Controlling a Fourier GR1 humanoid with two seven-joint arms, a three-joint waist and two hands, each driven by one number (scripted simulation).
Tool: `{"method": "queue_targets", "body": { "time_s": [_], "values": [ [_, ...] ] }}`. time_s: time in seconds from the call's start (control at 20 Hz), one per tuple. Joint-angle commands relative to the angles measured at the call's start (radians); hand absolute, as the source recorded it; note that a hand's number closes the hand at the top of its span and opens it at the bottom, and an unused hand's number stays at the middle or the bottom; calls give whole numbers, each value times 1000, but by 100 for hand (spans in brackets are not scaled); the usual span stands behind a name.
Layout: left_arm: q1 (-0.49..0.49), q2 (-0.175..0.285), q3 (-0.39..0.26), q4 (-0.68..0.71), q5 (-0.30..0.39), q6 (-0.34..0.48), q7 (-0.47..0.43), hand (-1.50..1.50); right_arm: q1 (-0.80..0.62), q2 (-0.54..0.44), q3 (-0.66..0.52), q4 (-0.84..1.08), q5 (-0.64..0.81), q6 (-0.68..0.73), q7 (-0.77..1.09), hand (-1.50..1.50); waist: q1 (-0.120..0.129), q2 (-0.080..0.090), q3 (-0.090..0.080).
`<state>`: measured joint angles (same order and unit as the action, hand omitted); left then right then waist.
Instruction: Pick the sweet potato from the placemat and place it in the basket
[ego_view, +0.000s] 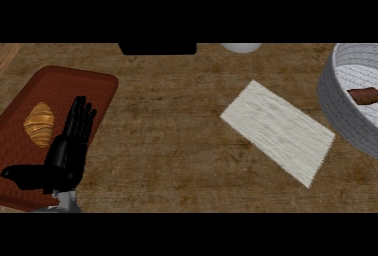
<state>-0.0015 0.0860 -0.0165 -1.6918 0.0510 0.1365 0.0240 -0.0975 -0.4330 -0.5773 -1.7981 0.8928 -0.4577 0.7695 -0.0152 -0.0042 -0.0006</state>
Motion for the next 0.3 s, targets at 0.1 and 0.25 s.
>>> {"method": "queue_targets", "body": {
  "time_s": [0.1,0.25],
  "values": [
    [6,-13,-10,11,-20,4,-15,0,157,2,-126,-200,-230,67,-86,-150,1,1,1],
    [-11,14,46,37,30,-31,-34,0,241,-3,-189,-336,-352,164,-89,-150,-4,-1,0]
  ]
}}
